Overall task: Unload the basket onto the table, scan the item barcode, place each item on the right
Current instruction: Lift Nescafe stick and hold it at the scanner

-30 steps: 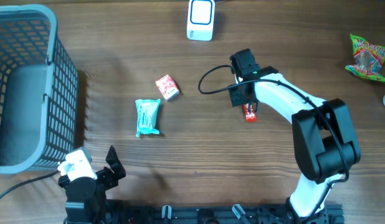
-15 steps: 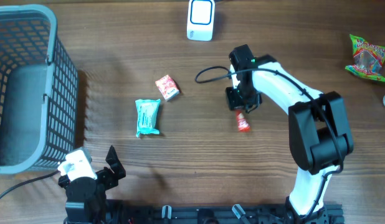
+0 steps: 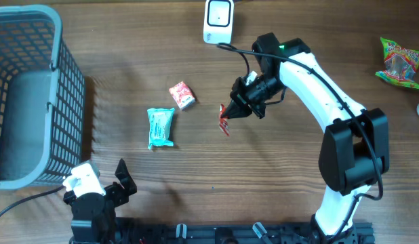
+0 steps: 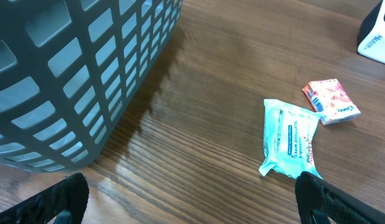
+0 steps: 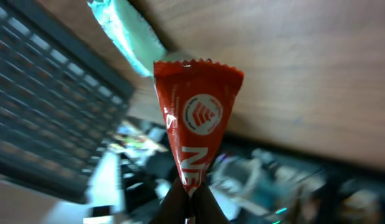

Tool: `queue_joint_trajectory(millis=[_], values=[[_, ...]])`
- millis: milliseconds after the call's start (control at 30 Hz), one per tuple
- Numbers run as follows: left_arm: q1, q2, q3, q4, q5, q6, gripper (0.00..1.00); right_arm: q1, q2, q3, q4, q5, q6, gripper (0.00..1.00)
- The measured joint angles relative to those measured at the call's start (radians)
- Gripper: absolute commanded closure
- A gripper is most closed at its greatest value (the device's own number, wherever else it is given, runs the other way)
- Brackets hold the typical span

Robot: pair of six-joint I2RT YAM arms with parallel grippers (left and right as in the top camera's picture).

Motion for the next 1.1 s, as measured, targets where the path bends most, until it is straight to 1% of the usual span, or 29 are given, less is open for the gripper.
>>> queue_joint_trajectory(millis=[100, 233, 333, 500, 567, 633, 767, 933, 1033, 1100], values=[[0.0, 0.0, 0.0, 0.0, 0.0, 0.0, 0.0, 0.0, 0.0, 0.0, 0.021, -0.054, 0.115, 0.95], [0.0, 0.0, 0.0, 0.0, 0.0, 0.0, 0.0, 0.0, 0.0, 0.0, 0.031, -0.092, 0.142, 0.96], [0.0, 0.0, 0.0, 0.0, 0.0, 0.0, 0.0, 0.0, 0.0, -0.001, 0.097, -0.153, 0.076, 0.96], [0.0, 0.0, 0.0, 0.0, 0.0, 0.0, 0.0, 0.002, 0.0, 0.0, 0.306, -0.325, -0.198, 0.96], [0.0, 0.0, 0.0, 0.0, 0.0, 0.0, 0.0, 0.004, 0.0, 0.0, 0.37, -0.397, -0.274, 0.96], [0.0, 0.0, 0.0, 0.0, 0.0, 0.0, 0.0, 0.005, 0.0, 0.0, 0.433, -0.46, -0.32, 0.96], [0.0, 0.0, 0.0, 0.0, 0.0, 0.0, 0.0, 0.014, 0.0, 0.0, 0.526, -0.568, -0.365, 0.96], [0.0, 0.0, 0.0, 0.0, 0.0, 0.0, 0.0, 0.04, 0.0, 0.0, 0.542, -0.62, -0.356, 0.96], [0.0, 0.0, 0.0, 0.0, 0.0, 0.0, 0.0, 0.053, 0.0, 0.0, 0.543, -0.606, -0.351, 0.96], [0.0, 0.0, 0.0, 0.0, 0.0, 0.0, 0.0, 0.062, 0.0, 0.0, 0.524, -0.529, -0.348, 0.96]])
